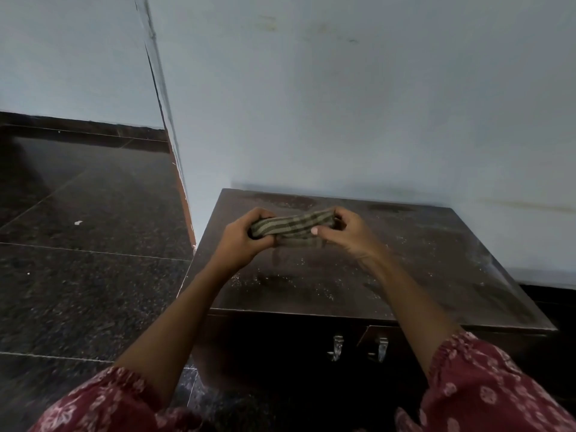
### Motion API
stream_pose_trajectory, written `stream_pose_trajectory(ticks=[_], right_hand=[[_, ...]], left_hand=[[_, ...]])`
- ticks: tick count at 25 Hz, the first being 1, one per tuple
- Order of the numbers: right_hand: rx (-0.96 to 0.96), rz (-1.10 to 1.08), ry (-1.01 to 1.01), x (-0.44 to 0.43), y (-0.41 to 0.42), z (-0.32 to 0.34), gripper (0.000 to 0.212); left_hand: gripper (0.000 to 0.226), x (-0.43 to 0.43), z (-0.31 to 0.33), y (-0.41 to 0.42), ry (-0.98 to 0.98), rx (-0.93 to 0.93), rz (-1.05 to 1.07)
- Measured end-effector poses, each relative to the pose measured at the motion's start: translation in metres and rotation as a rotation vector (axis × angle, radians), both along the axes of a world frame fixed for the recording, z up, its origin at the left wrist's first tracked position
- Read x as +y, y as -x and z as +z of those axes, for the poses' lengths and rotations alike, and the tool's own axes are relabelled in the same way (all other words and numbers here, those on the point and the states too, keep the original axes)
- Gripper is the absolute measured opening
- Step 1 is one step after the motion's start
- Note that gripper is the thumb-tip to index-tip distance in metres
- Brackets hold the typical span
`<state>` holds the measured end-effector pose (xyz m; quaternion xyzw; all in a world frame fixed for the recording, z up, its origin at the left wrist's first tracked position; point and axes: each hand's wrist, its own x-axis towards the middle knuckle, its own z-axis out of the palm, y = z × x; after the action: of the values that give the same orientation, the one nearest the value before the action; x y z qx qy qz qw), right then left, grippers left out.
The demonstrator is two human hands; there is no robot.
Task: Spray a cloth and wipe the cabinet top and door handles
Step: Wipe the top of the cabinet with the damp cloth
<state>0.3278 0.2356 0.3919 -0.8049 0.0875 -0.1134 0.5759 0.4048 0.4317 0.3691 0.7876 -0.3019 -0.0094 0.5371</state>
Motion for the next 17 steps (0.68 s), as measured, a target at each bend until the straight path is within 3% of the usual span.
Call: stream_pose_trajectory(ticks=[4, 5, 7, 9, 12, 15, 17], right_hand=[[-0.262, -0.211, -0.981, 0.045, -0.024, -0.012, 0.024], [-0.269, -0.257, -1.137, 0.057, -0.032, -0.014, 0.035], [-0.253, -0.301, -1.239, 0.078, -0.045, -0.018, 0.048], [-0.220, -0.281, -1.143, 0.092, -0.053, -0.017, 0.049], [-0.151, -0.270, -0.805, 0.097, -0.059, -0.005, 0.047], [-0.020, -0.141, -0.044, 0.093, -0.062, 0.008, 0.048], [0.023, 0.096, 0.409, 0.100, -0.057, 0.011, 0.049]], left_hand=[[0.032, -0.006, 0.001, 0.000, 0.302, 0.411, -0.011], [0.035, -0.010, 0.000, 0.002, 0.362, 0.477, 0.023], [0.038, -0.011, 0.001, 0.004, 0.470, 0.588, 0.091], [0.041, -0.004, 0.001, 0.003, 0.448, 0.666, 0.093], [0.046, 0.026, 0.001, -0.006, 0.027, 0.475, 0.089], [0.062, 0.071, -0.003, -0.019, -0.347, 0.079, 0.148], [0.084, 0.096, -0.009, -0.026, -0.581, -0.041, 0.065]])
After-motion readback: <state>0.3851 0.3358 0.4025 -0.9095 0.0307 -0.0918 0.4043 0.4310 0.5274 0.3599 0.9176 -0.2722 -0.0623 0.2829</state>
